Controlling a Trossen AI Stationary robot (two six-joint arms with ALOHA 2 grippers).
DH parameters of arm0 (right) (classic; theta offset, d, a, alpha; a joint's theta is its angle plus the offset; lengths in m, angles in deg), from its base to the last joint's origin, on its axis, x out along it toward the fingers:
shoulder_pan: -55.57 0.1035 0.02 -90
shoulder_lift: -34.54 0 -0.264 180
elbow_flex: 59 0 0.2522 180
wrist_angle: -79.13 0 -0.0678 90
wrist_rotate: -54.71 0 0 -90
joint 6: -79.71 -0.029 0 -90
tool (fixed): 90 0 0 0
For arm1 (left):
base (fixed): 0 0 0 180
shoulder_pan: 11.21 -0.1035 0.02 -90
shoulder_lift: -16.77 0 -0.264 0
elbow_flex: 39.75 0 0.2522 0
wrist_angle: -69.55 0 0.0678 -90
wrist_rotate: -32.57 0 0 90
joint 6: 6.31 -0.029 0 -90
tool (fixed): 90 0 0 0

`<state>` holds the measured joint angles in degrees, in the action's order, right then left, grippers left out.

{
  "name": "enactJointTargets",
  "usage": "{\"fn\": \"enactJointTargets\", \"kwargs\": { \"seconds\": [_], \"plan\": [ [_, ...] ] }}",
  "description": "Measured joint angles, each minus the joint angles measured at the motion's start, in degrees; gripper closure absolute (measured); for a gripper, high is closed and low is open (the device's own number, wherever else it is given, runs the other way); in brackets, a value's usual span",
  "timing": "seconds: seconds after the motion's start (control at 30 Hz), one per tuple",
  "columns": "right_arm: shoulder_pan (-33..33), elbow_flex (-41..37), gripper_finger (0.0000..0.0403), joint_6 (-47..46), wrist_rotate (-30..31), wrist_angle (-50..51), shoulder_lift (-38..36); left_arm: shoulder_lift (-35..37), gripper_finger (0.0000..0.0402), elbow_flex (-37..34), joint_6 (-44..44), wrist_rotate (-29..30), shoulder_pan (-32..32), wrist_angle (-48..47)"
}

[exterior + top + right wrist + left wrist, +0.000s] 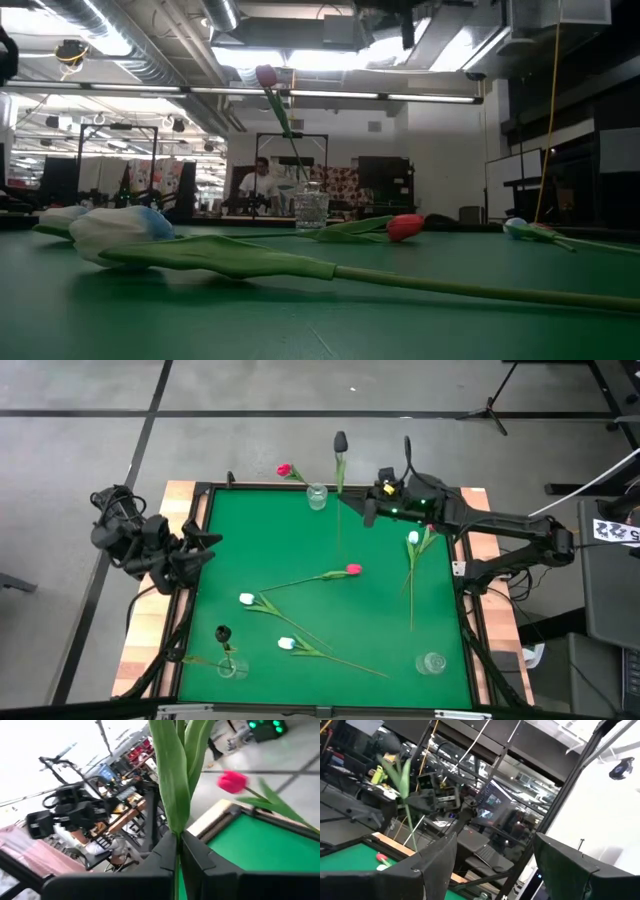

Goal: Sort flowers into vase by color
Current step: Put the black flower into the bottom left transparent vase

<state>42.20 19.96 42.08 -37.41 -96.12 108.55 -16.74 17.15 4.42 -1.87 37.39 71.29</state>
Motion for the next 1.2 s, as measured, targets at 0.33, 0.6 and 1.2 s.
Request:
{"fn": "enactJointTargets", "kwargs": {
  "seconds": [0.33, 0.6, 1.2],
  "plan": [
    [4.2, 14.4, 0.0389, 3.6, -3.8, 0.6, 12.2, 0.1, 0.0144, 0.0, 2.1, -5.8, -3.5, -0.4],
    [5.7, 25.5, 0.0389, 4.5, -10.7, 2.2, 21.9, 0.0, 0.0144, 0.0, 11.8, -9.4, -11.2, -9.3],
    [7.8, 29.8, 0.0388, 5.1, -12.1, 3.1, 25.3, -4.7, 0.0144, 0.0, 17.9, -32.9, -34.2, -9.9]
  ]
}}
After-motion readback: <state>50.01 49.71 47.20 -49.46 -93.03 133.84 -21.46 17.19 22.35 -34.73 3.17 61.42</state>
